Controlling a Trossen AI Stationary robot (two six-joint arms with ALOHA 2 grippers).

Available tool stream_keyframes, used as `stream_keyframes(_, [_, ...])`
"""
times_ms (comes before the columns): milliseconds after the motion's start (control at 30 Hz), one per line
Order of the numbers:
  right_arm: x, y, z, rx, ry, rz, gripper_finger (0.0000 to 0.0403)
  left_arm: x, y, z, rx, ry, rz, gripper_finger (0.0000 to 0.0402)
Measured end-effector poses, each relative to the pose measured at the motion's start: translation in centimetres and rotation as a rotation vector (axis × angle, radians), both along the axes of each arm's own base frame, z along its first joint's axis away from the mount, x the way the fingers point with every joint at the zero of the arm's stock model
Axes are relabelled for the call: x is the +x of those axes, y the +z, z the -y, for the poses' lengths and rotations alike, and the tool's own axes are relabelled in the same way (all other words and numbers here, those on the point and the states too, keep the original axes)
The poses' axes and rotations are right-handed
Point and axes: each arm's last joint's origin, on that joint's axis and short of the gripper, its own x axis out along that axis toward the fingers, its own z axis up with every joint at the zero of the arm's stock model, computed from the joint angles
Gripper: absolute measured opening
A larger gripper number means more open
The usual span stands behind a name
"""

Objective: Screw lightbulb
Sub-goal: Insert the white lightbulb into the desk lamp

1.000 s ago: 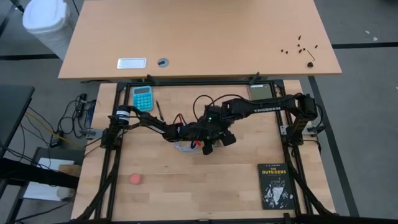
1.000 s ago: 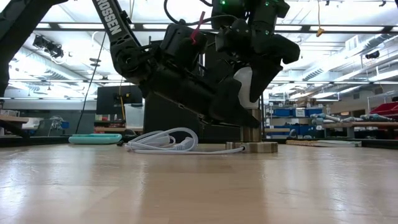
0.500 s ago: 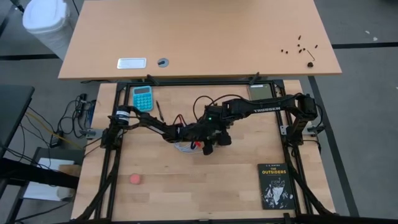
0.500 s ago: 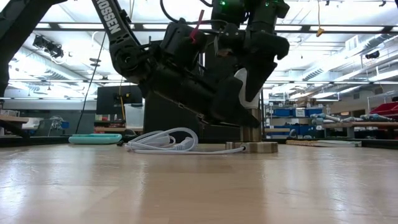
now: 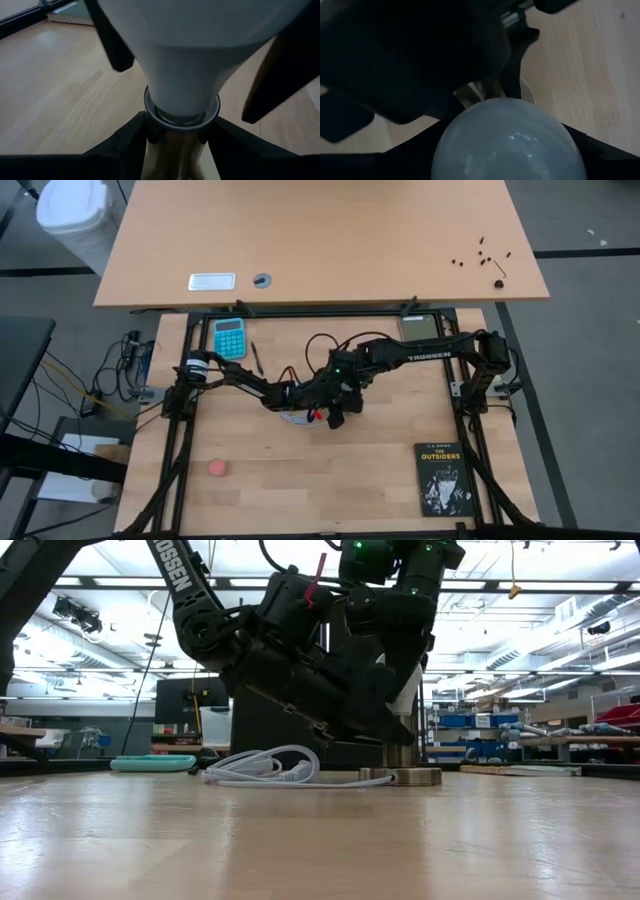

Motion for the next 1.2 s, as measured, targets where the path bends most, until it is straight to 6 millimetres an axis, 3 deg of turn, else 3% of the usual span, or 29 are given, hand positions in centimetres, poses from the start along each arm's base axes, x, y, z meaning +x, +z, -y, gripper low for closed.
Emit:
stream_keyframes(667, [-0.03, 0.0, -0.38, 0.116, -0.402, -0.014, 0.0275, -0.01, -0.01, 0.04, -0.007, 0.006, 0.001, 0.0193])
stream_keyframes(933, [0.05, 0.09, -0.42, 0.108, -0.28, -0.001, 0.0287, -0.02, -0.04, 0.09, 0.002, 0.01, -0.002, 0.0193])
stream_keyframes(1200, [0.07, 0.21, 0.14, 0.096, -0.133, 0.016, 0.0366, -0.02, -0.04, 0.11, 0.007, 0.005, -0.003, 0.0193])
